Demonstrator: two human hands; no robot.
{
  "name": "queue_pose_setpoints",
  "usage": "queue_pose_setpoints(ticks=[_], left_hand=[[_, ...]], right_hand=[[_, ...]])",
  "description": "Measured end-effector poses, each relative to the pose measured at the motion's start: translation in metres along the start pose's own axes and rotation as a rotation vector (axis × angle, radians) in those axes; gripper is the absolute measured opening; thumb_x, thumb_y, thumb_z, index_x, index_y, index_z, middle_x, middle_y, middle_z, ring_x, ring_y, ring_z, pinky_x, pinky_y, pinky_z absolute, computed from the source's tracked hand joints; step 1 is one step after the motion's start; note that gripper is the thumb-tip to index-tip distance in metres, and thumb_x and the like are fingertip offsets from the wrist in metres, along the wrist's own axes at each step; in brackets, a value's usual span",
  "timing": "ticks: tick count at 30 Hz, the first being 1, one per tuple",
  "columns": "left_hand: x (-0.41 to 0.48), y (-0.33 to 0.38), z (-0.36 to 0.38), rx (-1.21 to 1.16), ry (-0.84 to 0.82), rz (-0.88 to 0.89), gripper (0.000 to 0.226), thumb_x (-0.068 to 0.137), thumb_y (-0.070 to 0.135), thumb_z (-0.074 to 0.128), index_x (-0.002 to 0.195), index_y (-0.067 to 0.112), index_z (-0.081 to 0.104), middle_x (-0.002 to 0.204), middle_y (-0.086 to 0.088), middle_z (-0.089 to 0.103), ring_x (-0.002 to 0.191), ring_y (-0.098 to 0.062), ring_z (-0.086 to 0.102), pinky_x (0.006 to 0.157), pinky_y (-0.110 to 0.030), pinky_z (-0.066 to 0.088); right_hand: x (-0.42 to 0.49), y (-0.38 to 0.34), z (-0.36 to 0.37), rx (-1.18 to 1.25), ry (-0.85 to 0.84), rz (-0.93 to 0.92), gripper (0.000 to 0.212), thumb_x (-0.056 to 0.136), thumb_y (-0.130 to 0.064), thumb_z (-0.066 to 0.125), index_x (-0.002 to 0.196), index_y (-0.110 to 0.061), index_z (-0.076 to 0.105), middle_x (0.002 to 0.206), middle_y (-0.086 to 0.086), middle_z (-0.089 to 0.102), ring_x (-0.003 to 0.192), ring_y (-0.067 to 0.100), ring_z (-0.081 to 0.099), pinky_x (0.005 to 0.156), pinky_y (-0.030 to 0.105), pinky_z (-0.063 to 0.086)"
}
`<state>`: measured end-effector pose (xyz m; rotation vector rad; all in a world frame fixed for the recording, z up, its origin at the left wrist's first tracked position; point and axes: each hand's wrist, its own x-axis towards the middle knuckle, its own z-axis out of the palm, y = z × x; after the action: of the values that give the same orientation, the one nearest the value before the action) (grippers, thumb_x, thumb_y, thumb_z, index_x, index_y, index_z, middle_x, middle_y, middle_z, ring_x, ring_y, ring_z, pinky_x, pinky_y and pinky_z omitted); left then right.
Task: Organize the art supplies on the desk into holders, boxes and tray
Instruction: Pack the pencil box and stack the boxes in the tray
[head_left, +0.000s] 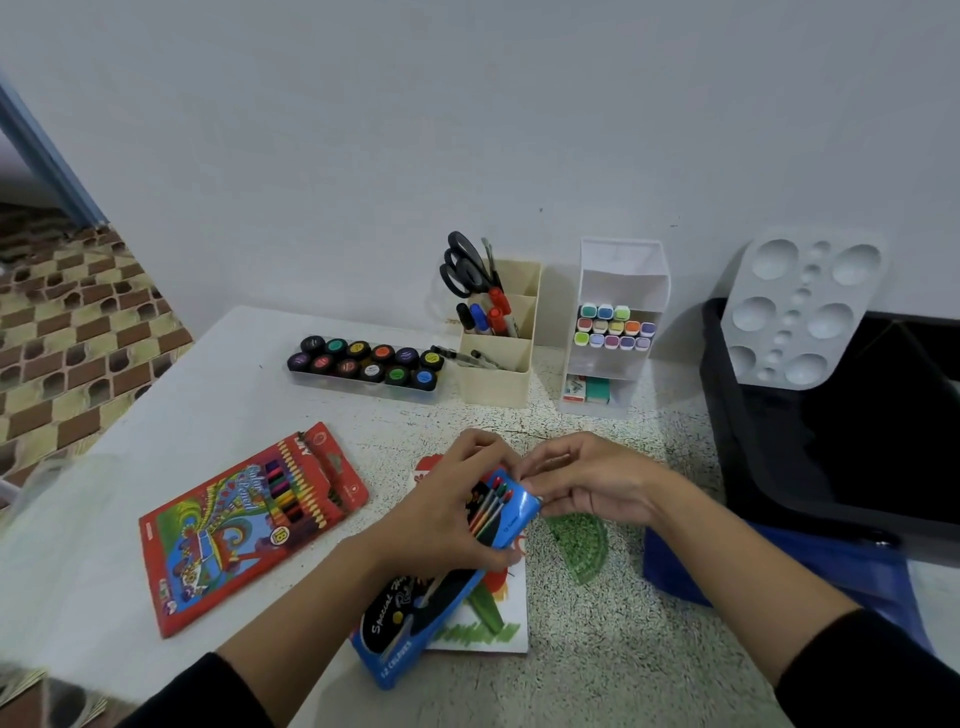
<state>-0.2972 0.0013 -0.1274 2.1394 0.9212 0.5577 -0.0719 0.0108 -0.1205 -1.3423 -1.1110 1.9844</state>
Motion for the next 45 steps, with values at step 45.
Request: queue_pose_setpoints(ticks=[45], left_hand=[[0.018, -0.046, -0.018, 0.201, 0.198, -0.145, 0.014, 0.092, 0.016, 0.068, 0.103, 0.019, 0.075, 0.098, 0.006, 0.065, 0.093, -0.007, 0.06, 0.085, -0.021, 0.047]], right_hand=[[0.025, 0.028, 0.062, -0.732, 0.671, -0.593, 0.027, 0.089, 0.001, 0.064, 0.081, -0.023, 0.074, 0.084, -0.014, 0.069, 0.085, 0.004, 0.061, 0.075, 0.024, 0.052]])
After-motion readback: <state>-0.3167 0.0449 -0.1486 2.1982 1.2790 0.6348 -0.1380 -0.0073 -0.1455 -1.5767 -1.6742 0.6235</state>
